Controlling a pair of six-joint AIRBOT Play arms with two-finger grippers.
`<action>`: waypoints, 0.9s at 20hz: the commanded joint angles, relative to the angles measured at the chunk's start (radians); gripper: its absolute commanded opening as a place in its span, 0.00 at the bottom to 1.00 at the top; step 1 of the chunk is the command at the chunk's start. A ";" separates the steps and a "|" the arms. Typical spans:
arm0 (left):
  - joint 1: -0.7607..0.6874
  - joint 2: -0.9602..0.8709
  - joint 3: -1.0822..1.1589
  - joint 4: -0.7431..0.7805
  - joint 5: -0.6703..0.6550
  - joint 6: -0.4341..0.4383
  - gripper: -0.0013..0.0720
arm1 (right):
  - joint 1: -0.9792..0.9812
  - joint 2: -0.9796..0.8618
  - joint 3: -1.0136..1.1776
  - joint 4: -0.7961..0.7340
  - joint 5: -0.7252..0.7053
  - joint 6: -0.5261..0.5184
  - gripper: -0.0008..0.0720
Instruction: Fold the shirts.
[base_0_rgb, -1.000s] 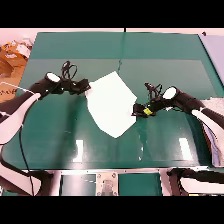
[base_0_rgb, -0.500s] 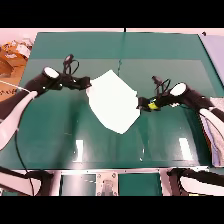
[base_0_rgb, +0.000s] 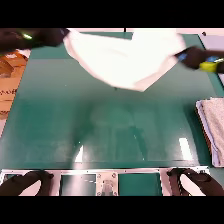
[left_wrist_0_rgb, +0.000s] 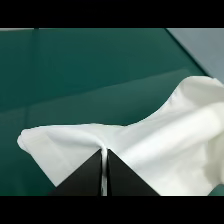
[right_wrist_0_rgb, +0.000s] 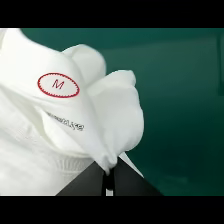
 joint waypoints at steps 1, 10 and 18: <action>0.000 0.134 0.042 0.166 -0.174 -0.140 0.05 | -0.053 0.159 0.069 0.003 -0.029 0.016 0.03; 0.000 0.132 -0.306 0.108 -0.267 -0.076 0.05 | -0.048 0.221 -0.240 0.040 0.167 -0.014 0.03; -0.136 0.130 -0.884 -0.250 0.214 0.090 0.05 | -0.010 -0.032 -0.717 0.217 -0.193 -0.162 0.04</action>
